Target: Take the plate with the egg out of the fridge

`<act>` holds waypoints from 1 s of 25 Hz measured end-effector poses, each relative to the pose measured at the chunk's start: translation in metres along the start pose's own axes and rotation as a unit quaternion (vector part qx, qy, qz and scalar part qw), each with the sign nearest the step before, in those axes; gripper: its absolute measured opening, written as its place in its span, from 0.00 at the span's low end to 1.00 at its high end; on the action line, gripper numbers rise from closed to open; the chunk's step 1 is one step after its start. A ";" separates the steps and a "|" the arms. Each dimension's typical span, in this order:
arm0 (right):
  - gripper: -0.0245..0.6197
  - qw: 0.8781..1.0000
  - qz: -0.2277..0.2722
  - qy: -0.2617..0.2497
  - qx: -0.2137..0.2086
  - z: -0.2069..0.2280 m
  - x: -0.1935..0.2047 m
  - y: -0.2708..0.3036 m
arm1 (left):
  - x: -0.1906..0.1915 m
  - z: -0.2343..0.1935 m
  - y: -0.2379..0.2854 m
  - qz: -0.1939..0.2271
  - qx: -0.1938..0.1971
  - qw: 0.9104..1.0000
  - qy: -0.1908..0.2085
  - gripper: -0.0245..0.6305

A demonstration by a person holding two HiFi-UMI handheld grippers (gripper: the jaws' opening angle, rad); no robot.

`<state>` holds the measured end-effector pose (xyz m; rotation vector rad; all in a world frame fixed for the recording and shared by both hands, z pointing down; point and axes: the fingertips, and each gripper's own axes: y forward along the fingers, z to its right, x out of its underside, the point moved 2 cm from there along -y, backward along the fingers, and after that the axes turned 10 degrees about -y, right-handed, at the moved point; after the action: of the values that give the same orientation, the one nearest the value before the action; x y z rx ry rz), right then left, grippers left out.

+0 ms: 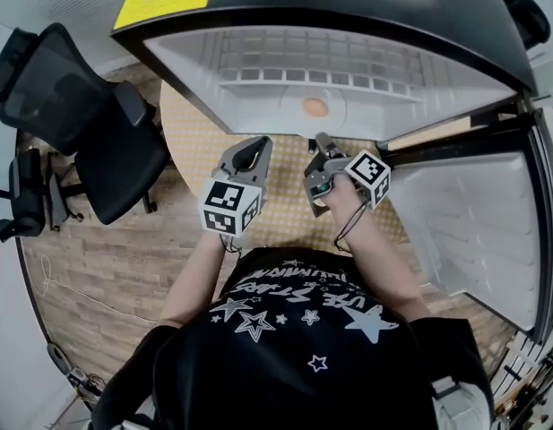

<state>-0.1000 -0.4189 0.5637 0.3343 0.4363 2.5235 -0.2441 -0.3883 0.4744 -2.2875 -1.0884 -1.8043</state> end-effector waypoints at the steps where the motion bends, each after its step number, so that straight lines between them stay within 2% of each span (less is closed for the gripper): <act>1: 0.10 1.000 -0.002 0.000 0.000 0.001 0.002 -0.002 | 0.001 0.001 0.000 -0.001 0.002 1.000 0.001 0.05; 6: 0.10 1.000 -0.002 -0.016 -0.013 0.000 0.003 -0.004 | 0.001 0.006 -0.002 -0.002 0.011 1.000 0.010 0.05; 14: 0.10 0.999 0.008 -0.042 -0.023 -0.002 -0.006 0.008 | -0.001 0.004 -0.008 0.000 0.006 1.000 0.012 0.05; 21: 0.10 0.999 0.000 -0.031 -0.024 -0.002 -0.004 0.015 | 0.003 0.003 -0.013 -0.003 0.004 1.000 0.010 0.05; 25: 0.10 0.999 0.012 -0.008 -0.044 -0.002 -0.004 0.014 | 0.005 0.003 -0.017 -0.002 0.003 1.000 0.011 0.05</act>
<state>-0.1040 -0.4327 0.5667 0.3281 0.3145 2.5521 -0.2502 -0.3716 0.4710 -2.2580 -1.0945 -1.8212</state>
